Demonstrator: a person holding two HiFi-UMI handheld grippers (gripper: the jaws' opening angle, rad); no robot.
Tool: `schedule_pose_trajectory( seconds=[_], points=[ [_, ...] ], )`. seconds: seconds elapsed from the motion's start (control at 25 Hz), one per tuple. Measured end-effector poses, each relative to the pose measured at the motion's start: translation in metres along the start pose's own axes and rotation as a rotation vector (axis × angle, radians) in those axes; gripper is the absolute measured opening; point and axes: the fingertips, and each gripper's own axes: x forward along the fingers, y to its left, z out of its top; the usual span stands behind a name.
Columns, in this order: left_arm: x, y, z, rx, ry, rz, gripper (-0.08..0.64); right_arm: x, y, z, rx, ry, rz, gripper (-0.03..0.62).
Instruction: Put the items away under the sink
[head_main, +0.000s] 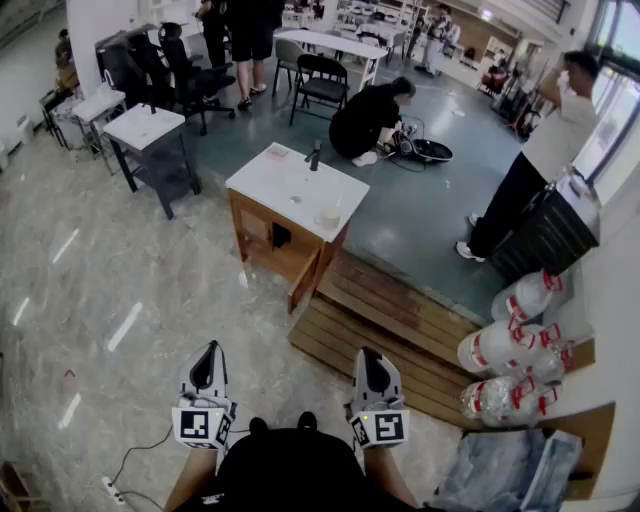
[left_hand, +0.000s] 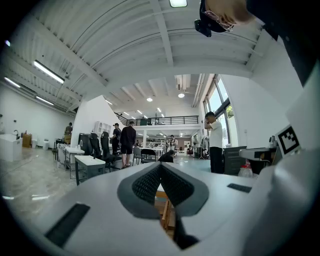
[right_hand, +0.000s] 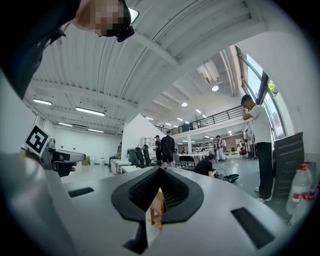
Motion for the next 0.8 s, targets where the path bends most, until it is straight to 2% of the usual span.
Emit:
schedule_pose_trajectory(
  seconds=[0.68,0.8],
  points=[
    [-0.0059,0.0016,0.0016,0.003,0.008,-0.013,0.007,-0.0048,0.0052,0.0051,0.032,-0.02,0.005,0.012],
    [-0.0064,0.0001,0.0024,0.006,0.007,-0.02,0.006,-0.0049,0.0036,0.0057,0.039,-0.02,0.001,0.028]
  ],
)
